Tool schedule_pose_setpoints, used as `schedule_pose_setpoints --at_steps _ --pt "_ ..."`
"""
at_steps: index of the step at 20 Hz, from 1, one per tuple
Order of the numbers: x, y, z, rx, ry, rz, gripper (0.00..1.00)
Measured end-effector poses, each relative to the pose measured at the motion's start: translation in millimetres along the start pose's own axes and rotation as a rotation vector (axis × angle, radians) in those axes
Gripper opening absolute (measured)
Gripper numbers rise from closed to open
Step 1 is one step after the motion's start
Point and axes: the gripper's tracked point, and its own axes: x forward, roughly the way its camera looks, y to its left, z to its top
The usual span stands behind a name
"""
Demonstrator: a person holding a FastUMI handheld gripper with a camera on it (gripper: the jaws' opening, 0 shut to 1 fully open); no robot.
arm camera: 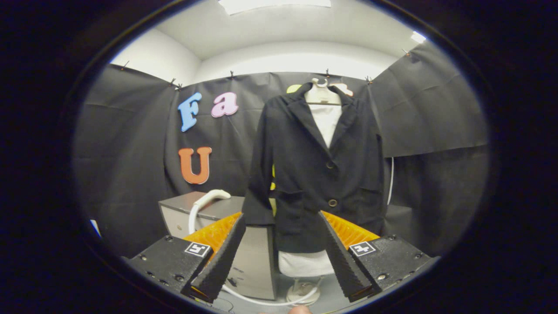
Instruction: Iron the clothes twice with a garment steamer, once on the left side and once on the right side.
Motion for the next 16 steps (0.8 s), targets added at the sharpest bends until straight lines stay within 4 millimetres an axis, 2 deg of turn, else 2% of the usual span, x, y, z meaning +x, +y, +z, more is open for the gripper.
schedule_pose_setpoints --at_steps 2,5,10,14,16 --pt "23.7 37.6 10.3 0.014 0.012 0.073 1.0" --pt "72.2 89.8 12.9 0.044 0.062 0.17 1.0" --pt "161.7 170.8 -3.0 0.094 0.197 0.296 1.0" --pt "233.9 216.3 -11.8 0.075 0.279 0.335 1.0" --pt "265.6 236.6 -23.0 0.062 0.331 0.336 1.0"
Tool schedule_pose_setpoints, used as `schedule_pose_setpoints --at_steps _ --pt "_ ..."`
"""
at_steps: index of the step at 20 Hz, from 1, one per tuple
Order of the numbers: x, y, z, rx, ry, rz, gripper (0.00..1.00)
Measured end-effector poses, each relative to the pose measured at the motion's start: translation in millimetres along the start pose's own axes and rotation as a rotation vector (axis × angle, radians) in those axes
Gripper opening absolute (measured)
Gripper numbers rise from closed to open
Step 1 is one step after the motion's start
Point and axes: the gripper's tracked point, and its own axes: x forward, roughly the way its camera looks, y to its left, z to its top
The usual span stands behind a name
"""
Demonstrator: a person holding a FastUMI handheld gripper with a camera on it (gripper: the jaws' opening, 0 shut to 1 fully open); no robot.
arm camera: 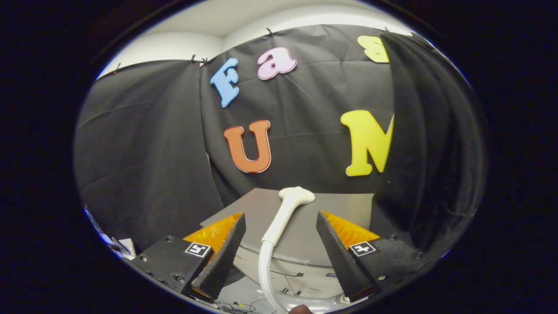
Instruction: Iron the clothes twice with a garment steamer, once on the left side and once on the right side.
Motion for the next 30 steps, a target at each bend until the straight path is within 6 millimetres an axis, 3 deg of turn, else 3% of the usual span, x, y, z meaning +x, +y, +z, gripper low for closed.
schedule_pose_setpoints --at_steps 5,10,16,18,21,22,23,27,30 --pt "90.1 1.5 -20.8 0.019 0.136 -0.071 1.0" --pt "151.6 -2.0 -42.1 0.023 0.281 -0.172 0.95" --pt "172.1 -18.2 -71.1 -0.015 0.407 -0.255 0.9" --pt "173.0 -17.1 -70.4 -0.016 0.403 -0.26 0.86" --pt "175.1 -10.6 -67.8 -0.014 0.384 -0.228 0.65" --pt "175.2 -9.9 -68.6 0.001 0.378 -0.23 0.62" --pt "175.6 -8.8 -67.8 0.013 0.381 -0.226 0.51" --pt "174.3 -1.9 -62.7 0.033 0.392 -0.186 0.39" --pt "171.7 0.9 -45.2 0.007 0.354 -0.167 0.35"
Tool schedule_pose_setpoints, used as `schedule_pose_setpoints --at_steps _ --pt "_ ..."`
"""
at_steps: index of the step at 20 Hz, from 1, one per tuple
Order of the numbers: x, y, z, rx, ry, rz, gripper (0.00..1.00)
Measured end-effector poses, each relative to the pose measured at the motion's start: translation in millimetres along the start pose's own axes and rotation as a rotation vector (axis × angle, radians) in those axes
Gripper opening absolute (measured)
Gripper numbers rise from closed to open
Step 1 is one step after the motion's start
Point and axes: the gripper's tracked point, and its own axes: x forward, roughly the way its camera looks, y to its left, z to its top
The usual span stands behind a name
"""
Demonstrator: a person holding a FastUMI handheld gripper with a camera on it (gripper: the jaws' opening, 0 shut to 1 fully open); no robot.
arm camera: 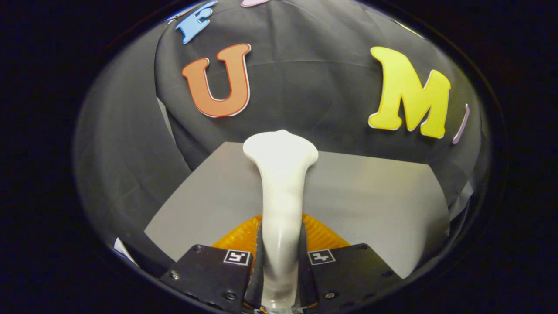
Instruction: Iron the clothes twice with a garment steamer, once on the left side and once on the right side.
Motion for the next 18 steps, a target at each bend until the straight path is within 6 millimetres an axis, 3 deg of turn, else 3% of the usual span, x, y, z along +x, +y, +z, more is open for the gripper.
schedule_pose_setpoints --at_steps 3,10,14,18 --pt "-25.1 7.3 3.0 0.006 -0.048 0.007 0.34" --pt "-93.0 0.0 32.3 0.08 -0.205 0.082 0.32" --pt "-154.1 -4.0 44.3 0.067 -0.301 0.111 0.32" --pt "-218.5 -23.9 51.8 0.087 -0.394 0.113 0.32"
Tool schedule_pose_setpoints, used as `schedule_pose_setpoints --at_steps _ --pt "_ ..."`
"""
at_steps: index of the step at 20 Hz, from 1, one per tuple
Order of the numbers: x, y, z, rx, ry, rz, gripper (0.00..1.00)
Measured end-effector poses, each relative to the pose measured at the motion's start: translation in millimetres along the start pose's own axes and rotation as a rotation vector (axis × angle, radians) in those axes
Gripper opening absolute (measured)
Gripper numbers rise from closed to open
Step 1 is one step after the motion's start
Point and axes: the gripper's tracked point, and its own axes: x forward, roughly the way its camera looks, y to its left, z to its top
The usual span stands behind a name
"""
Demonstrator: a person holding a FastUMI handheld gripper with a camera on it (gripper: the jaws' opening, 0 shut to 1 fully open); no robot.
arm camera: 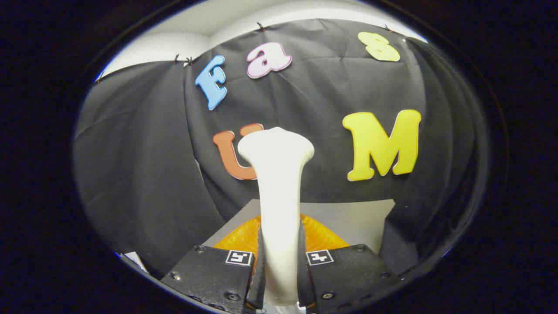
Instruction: Iron the clothes twice with a garment steamer, once on the left side and once on the right side.
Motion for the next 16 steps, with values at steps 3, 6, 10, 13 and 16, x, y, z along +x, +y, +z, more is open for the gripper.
schedule_pose_setpoints --at_steps 3,6,10,13,16 --pt "-48.9 -16.6 25.1 0.019 -0.078 -0.036 0.32" --pt "-99.9 -41.9 44.6 0.022 -0.149 -0.081 0.32" --pt "-164.5 -83.3 69.4 0.003 -0.26 -0.156 0.32" --pt "-204.5 -121.6 91.4 0.004 -0.345 -0.241 0.32" --pt "-235.6 -159.7 118.4 0.005 -0.426 -0.317 0.32"
